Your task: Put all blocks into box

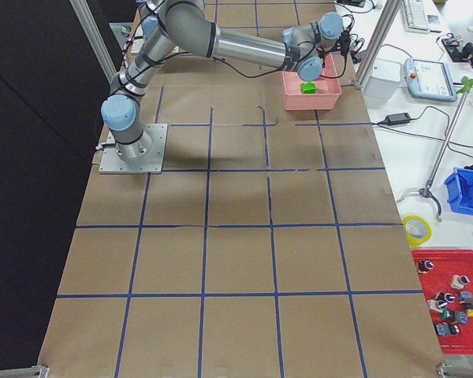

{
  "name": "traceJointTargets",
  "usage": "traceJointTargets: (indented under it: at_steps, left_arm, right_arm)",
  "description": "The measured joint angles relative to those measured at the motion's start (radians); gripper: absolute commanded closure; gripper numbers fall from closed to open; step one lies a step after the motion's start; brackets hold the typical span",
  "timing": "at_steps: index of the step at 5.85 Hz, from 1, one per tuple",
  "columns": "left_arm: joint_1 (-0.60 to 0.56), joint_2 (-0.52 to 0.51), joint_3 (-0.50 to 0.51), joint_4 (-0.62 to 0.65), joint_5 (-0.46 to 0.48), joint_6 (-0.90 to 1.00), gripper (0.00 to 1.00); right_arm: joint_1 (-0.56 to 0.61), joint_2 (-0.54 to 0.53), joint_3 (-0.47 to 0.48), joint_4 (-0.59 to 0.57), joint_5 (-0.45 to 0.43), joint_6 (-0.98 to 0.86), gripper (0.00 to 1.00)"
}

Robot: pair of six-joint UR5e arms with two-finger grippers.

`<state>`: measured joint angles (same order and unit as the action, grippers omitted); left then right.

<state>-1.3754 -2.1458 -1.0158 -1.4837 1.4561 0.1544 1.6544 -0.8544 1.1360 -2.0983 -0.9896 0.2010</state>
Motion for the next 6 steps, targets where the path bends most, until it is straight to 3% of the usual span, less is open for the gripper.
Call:
traceJointTargets:
  at_steps: [2, 4, 5, 6]
  left_arm:
    - [-0.137, -0.025, 0.000, 0.047, 0.007, -0.260, 0.94]
    - [-0.255, -0.076, 0.000, 0.133, 0.014, -0.462, 0.94]
    - [-0.297, -0.108, -0.001, 0.173, 0.043, -0.527, 0.94]
    - [-0.338, -0.149, -0.001, 0.218, 0.083, -0.584, 0.94]
  right_arm:
    - [-0.008, -0.017, 0.005, 0.039, -0.010, -0.012, 0.00]
    - [-0.080, -0.103, 0.017, 0.271, -0.033, -0.179, 0.00]
    - [-0.127, -0.159, 0.020, 0.419, -0.113, -0.317, 0.00]
    - [-0.160, -0.210, 0.022, 0.508, -0.246, -0.417, 0.00]
